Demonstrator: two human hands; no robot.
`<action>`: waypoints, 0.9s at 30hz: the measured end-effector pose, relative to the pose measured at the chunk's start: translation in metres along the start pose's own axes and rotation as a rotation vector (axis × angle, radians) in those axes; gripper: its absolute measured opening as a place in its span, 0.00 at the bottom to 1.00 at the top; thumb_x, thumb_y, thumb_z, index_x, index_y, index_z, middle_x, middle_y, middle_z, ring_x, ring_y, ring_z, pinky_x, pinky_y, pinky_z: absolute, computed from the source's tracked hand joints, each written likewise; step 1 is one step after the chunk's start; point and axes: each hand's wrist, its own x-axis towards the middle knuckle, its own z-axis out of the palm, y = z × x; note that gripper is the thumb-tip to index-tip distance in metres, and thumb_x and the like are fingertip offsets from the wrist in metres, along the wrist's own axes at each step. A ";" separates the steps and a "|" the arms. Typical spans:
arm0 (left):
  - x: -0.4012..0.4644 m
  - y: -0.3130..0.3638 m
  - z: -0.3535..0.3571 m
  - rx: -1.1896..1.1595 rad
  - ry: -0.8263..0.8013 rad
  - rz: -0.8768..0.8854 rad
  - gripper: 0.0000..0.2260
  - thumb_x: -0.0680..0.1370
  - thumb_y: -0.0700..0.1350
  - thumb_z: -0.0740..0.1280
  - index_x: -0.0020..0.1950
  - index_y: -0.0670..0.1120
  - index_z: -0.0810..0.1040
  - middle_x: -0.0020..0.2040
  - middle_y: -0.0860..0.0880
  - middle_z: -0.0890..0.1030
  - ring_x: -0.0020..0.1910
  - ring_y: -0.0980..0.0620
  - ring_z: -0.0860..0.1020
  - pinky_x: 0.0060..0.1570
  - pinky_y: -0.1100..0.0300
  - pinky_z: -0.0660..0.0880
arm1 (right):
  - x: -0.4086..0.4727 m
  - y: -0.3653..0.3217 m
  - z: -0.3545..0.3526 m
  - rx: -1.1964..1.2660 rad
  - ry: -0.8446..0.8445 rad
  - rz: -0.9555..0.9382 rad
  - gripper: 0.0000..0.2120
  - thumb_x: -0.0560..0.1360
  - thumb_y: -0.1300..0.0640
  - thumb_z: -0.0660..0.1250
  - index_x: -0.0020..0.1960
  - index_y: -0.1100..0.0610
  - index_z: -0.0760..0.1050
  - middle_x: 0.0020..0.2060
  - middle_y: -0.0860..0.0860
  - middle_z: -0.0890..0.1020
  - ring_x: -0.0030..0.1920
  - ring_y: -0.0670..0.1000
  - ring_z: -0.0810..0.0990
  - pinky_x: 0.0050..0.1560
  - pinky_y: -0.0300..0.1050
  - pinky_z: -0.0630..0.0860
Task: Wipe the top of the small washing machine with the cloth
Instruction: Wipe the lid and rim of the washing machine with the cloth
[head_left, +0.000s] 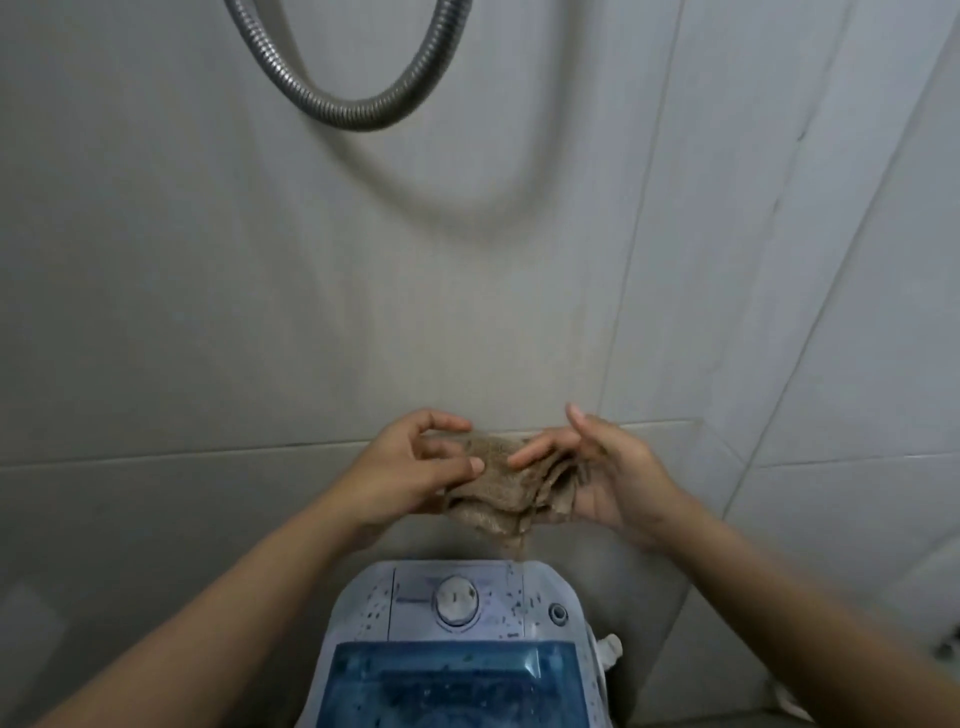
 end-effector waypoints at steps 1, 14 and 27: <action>0.000 -0.005 0.001 0.029 0.005 0.041 0.13 0.72 0.35 0.70 0.53 0.46 0.75 0.35 0.51 0.78 0.29 0.57 0.74 0.27 0.65 0.72 | 0.000 0.007 0.002 -0.067 0.072 -0.018 0.14 0.73 0.46 0.64 0.40 0.55 0.82 0.38 0.57 0.83 0.40 0.53 0.82 0.45 0.54 0.80; -0.094 -0.038 0.027 0.025 0.123 0.237 0.11 0.73 0.37 0.70 0.52 0.47 0.76 0.50 0.45 0.77 0.46 0.47 0.80 0.43 0.54 0.80 | -0.069 0.047 0.070 0.179 0.304 0.048 0.27 0.61 0.66 0.74 0.59 0.68 0.75 0.53 0.65 0.82 0.50 0.61 0.84 0.43 0.53 0.83; -0.182 -0.114 -0.073 1.271 -0.152 -0.047 0.64 0.52 0.76 0.67 0.76 0.50 0.37 0.77 0.49 0.37 0.75 0.50 0.38 0.70 0.50 0.35 | -0.029 0.084 0.123 -1.060 0.384 -0.124 0.12 0.70 0.68 0.65 0.53 0.64 0.73 0.45 0.55 0.78 0.47 0.53 0.75 0.44 0.43 0.70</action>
